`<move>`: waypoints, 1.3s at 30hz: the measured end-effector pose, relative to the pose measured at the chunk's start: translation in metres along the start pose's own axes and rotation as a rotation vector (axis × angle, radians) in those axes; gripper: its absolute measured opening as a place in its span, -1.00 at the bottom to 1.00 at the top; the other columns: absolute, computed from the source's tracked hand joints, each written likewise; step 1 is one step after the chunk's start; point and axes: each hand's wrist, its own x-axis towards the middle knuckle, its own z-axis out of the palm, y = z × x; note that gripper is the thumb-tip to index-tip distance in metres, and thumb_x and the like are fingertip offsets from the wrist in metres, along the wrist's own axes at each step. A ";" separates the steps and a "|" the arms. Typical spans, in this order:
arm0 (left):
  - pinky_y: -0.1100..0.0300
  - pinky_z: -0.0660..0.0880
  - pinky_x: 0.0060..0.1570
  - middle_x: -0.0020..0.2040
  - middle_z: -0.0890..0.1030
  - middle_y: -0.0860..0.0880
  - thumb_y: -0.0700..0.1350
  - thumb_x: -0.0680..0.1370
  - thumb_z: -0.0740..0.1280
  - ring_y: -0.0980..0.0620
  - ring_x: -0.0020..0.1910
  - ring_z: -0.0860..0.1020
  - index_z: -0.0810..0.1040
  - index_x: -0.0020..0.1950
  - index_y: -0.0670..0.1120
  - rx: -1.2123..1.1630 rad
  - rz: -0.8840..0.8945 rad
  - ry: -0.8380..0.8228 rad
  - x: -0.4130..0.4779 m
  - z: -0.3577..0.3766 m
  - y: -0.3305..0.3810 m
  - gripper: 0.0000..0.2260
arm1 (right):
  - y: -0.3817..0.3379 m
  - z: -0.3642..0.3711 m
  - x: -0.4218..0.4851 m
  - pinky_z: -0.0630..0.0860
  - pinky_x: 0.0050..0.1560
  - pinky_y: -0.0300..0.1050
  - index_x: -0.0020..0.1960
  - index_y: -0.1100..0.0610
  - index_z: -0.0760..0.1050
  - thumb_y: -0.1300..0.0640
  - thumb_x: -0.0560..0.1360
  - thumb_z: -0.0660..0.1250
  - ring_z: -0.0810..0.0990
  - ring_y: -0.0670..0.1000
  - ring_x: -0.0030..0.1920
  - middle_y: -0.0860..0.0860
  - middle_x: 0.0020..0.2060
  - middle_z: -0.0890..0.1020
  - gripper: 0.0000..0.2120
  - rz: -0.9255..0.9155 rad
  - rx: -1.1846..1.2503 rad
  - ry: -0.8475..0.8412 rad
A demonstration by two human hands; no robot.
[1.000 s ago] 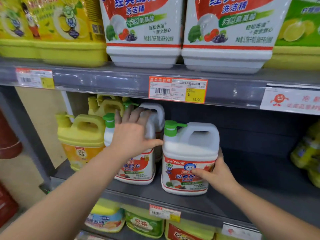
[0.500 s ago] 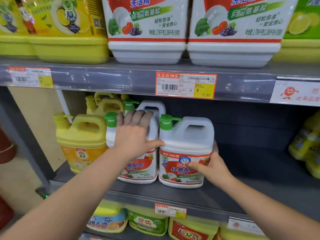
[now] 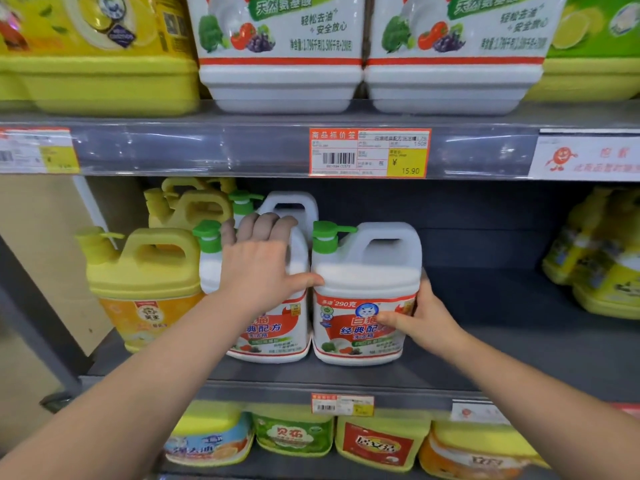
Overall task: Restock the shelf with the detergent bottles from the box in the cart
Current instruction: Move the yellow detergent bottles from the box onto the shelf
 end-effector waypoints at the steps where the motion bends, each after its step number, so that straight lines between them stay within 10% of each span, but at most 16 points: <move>1: -0.21 0.21 0.24 0.21 0.53 -0.15 0.36 0.16 0.44 -0.20 0.22 0.42 0.48 0.27 -0.09 0.004 0.004 -0.004 0.000 0.000 0.000 -0.19 | -0.001 0.000 -0.001 0.54 -0.26 -0.42 0.31 -0.16 0.13 0.22 0.34 0.52 0.60 -0.36 -0.05 -0.21 0.01 0.58 -0.24 0.012 -0.005 -0.001; 10: -0.29 0.13 0.31 0.34 0.44 -0.17 0.37 0.19 0.43 -0.23 0.33 0.34 0.37 0.40 -0.10 0.003 0.041 -0.042 0.000 0.002 -0.003 -0.09 | -0.016 0.002 -0.008 0.56 -0.26 -0.39 0.35 -0.11 0.10 0.18 0.33 0.53 0.62 -0.28 -0.11 -0.20 0.00 0.57 -0.20 0.080 -0.077 0.004; 14: -0.33 -0.08 0.38 0.54 0.11 -0.12 0.43 0.26 0.31 -0.20 0.51 0.01 0.05 0.54 0.04 0.006 0.006 -0.128 0.000 -0.007 0.001 -0.02 | -0.034 0.001 -0.012 0.60 0.07 -0.01 0.43 0.02 0.09 0.17 0.29 0.56 0.59 -0.05 0.09 0.00 0.15 0.55 -0.11 0.085 -0.202 0.027; 23: -0.22 0.26 0.31 0.33 0.45 -0.23 0.11 0.40 0.40 -0.29 0.36 0.36 0.45 0.33 -0.16 -0.255 0.454 0.011 -0.033 -0.038 0.114 -0.42 | -0.064 -0.066 -0.093 0.19 0.44 0.13 0.53 -0.01 0.02 -0.23 0.48 0.25 0.05 0.11 0.52 0.04 0.54 0.05 -0.26 0.023 -1.046 0.167; 27: -0.09 0.03 0.42 0.48 0.22 -0.08 0.21 0.54 0.18 -0.14 0.48 0.09 0.15 0.49 -0.05 -0.177 0.592 -0.254 -0.058 -0.032 0.190 -0.39 | -0.048 -0.113 -0.182 0.06 0.45 0.19 0.53 -0.03 -0.01 -0.27 0.50 0.17 -0.04 0.12 0.53 0.01 0.55 -0.01 -0.28 0.232 -1.312 0.189; 39: -0.04 0.18 0.34 0.36 0.34 -0.07 0.24 0.48 0.25 -0.11 0.38 0.25 0.26 0.42 -0.03 -0.461 1.104 -0.393 -0.231 -0.128 0.443 -0.40 | -0.031 -0.200 -0.534 0.01 0.43 0.30 0.52 -0.03 -0.01 -0.25 0.50 0.18 -0.03 0.17 0.53 -0.02 0.53 0.07 -0.29 0.916 -1.234 0.446</move>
